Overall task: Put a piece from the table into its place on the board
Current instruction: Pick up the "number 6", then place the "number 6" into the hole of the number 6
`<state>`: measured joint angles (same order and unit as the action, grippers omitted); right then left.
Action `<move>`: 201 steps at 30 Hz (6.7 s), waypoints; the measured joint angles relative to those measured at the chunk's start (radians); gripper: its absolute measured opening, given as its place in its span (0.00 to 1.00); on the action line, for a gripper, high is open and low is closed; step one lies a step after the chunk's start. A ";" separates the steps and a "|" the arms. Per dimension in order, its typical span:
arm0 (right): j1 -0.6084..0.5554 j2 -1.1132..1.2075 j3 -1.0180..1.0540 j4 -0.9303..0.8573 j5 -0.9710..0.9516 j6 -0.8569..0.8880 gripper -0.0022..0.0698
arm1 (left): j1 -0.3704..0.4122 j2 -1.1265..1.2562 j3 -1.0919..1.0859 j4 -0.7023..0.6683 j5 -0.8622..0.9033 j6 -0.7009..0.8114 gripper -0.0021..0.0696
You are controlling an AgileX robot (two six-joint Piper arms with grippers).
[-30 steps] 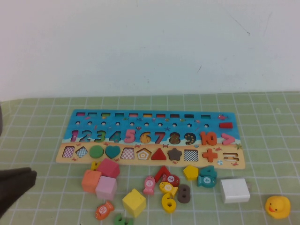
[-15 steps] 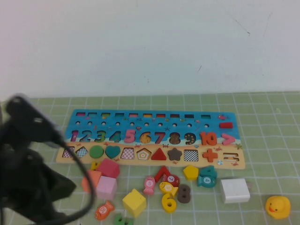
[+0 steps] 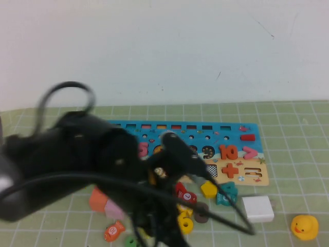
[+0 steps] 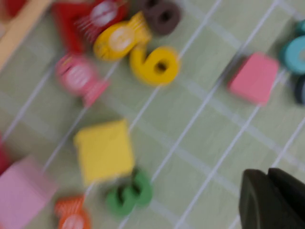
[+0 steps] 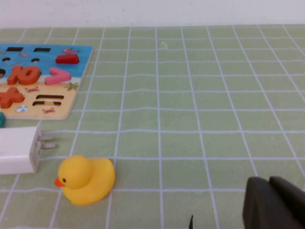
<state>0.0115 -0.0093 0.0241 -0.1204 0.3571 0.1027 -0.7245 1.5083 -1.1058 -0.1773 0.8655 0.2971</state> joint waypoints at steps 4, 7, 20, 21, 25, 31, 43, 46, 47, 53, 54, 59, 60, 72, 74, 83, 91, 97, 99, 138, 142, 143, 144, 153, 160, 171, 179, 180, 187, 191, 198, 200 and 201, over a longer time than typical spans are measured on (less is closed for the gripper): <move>0.000 0.000 0.000 0.000 0.000 0.000 0.03 | -0.040 0.134 -0.100 0.003 0.011 -0.055 0.03; 0.000 0.000 0.000 0.000 0.000 0.000 0.03 | -0.047 0.229 -0.181 0.002 0.049 -0.135 0.03; 0.000 0.000 0.000 0.000 0.000 0.000 0.03 | -0.048 0.445 -0.319 0.093 0.107 -0.448 0.66; 0.000 0.000 0.000 0.000 0.000 0.000 0.03 | -0.048 0.451 -0.319 0.111 0.097 -0.487 0.70; 0.000 0.000 0.000 -0.001 0.000 0.000 0.03 | -0.048 0.458 -0.321 0.177 0.049 -0.608 0.74; 0.000 0.000 0.000 -0.001 0.000 0.000 0.03 | -0.048 0.484 -0.321 0.184 0.024 -0.659 0.74; 0.000 0.000 0.000 -0.001 0.000 0.000 0.03 | -0.048 0.538 -0.321 0.184 0.016 -0.667 0.74; 0.000 0.000 0.000 -0.001 0.000 0.000 0.03 | -0.048 0.551 -0.323 0.191 0.016 -0.667 0.74; 0.000 0.000 0.000 -0.001 0.000 0.000 0.03 | -0.048 0.553 -0.323 0.191 0.016 -0.667 0.74; 0.000 0.000 0.000 -0.001 0.000 0.000 0.03 | -0.048 0.553 -0.323 0.197 0.016 -0.667 0.60; 0.000 0.000 0.000 -0.001 0.000 0.000 0.03 | -0.048 0.553 -0.323 0.199 0.018 -0.667 0.54; 0.000 0.000 0.000 -0.001 0.000 0.000 0.03 | -0.048 0.553 -0.323 0.203 0.031 -0.648 0.45; 0.000 0.000 0.000 -0.001 0.000 0.000 0.03 | -0.048 0.551 -0.323 0.206 0.036 -0.642 0.45; 0.000 0.000 0.000 -0.001 0.000 0.000 0.03 | -0.048 0.414 -0.358 0.390 0.143 -0.530 0.45; 0.000 0.000 0.000 -0.001 0.000 0.000 0.03 | -0.045 0.409 -0.396 0.452 0.180 -0.511 0.45; 0.000 0.000 0.000 -0.001 0.000 0.000 0.03 | 0.158 0.409 -0.537 0.286 0.151 -0.231 0.45; 0.000 0.000 0.000 -0.001 0.000 0.000 0.03 | 0.297 0.435 -0.563 0.121 0.129 0.113 0.45; 0.000 0.000 0.000 -0.001 0.000 0.000 0.03 | 0.308 0.527 -0.591 0.166 0.115 0.203 0.45; 0.000 0.000 0.000 -0.001 0.000 0.000 0.03 | 0.308 0.561 -0.610 0.170 0.113 0.234 0.45; 0.000 0.000 0.000 -0.001 0.000 0.000 0.03 | 0.308 0.750 -0.712 0.073 -0.091 0.310 0.45; 0.000 0.000 0.000 -0.001 0.000 0.000 0.03 | 0.308 0.752 -0.712 0.073 -0.097 0.311 0.45; 0.000 0.000 0.000 -0.001 0.000 0.000 0.03 | 0.308 0.751 -0.712 0.073 -0.097 0.312 0.45; 0.000 0.000 0.000 -0.001 0.000 0.000 0.03 | 0.308 0.751 -0.712 0.072 -0.097 0.312 0.45; 0.000 0.000 0.000 -0.001 0.000 0.000 0.03 | 0.308 0.751 -0.712 0.069 -0.097 0.313 0.45; 0.000 0.000 0.000 -0.001 0.000 0.000 0.03 | 0.308 0.751 -0.719 0.063 -0.071 0.313 0.45; 0.000 0.000 0.000 -0.001 0.000 0.000 0.03 | 0.308 0.753 -0.794 0.023 -0.020 0.320 0.45; 0.000 0.000 0.000 -0.001 0.000 0.000 0.03 | 0.308 0.757 -0.798 0.012 0.008 0.332 0.45; 0.000 0.000 0.000 -0.001 0.000 0.000 0.03 | 0.308 0.759 -0.798 0.015 0.013 0.332 0.45; 0.000 0.000 0.000 -0.001 0.000 0.000 0.03 | 0.308 0.787 -0.798 0.021 0.028 0.332 0.45; 0.000 0.000 0.000 -0.001 0.000 0.000 0.03 | 0.308 0.791 -0.798 0.033 0.025 0.318 0.45; 0.000 0.000 0.000 -0.001 0.000 0.000 0.03 | 0.308 0.791 -0.798 0.050 0.023 0.281 0.51; 0.000 0.000 0.000 -0.001 0.000 0.000 0.03 | 0.308 0.791 -0.798 0.052 0.023 0.280 0.54; 0.000 0.000 0.000 -0.001 0.000 0.000 0.03 | 0.308 0.791 -0.798 0.053 0.023 0.280 0.56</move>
<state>0.0115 -0.0093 0.0241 -0.1211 0.3571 0.1027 -0.4168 2.2992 -1.9042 -0.1247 0.8885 0.5769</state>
